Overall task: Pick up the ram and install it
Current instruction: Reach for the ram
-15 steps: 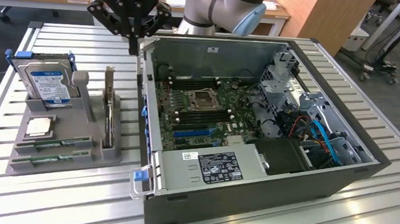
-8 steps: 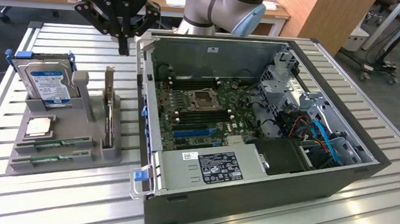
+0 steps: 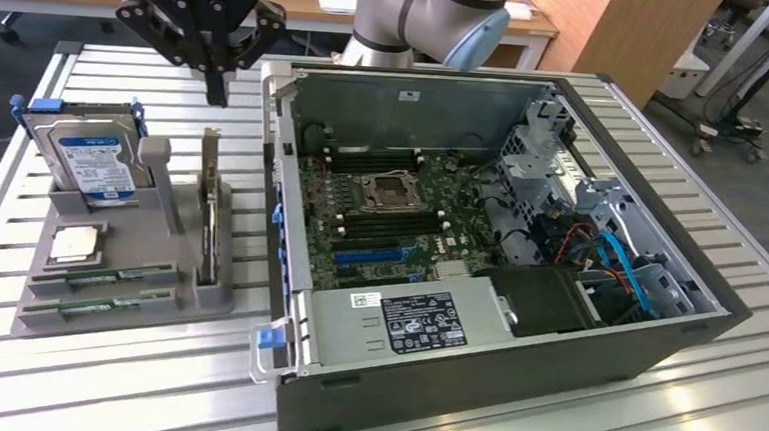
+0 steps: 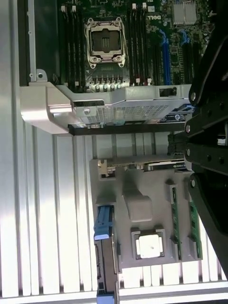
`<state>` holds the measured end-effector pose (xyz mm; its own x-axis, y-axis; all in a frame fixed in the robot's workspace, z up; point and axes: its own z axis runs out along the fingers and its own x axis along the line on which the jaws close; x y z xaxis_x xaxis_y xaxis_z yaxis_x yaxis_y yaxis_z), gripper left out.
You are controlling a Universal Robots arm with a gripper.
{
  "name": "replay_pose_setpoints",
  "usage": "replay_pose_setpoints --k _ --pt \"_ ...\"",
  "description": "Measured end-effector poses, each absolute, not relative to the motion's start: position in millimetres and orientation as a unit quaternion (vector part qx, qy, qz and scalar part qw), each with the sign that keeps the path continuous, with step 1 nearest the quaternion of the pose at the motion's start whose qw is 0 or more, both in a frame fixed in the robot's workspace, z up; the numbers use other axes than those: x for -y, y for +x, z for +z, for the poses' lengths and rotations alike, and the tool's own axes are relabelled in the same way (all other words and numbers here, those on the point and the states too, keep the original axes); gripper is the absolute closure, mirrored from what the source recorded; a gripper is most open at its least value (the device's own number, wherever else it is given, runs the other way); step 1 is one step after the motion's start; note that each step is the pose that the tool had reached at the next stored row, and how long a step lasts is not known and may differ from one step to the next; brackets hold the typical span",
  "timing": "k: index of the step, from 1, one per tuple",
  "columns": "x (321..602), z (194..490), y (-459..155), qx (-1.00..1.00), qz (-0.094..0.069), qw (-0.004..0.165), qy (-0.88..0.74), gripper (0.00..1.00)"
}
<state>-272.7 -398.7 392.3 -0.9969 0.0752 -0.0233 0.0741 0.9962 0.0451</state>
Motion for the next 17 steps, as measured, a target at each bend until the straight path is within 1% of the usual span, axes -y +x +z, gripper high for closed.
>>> replay_pose_setpoints --k 17 --pt "398.7 391.6 -318.8 -0.999 0.022 0.012 0.037 0.90"
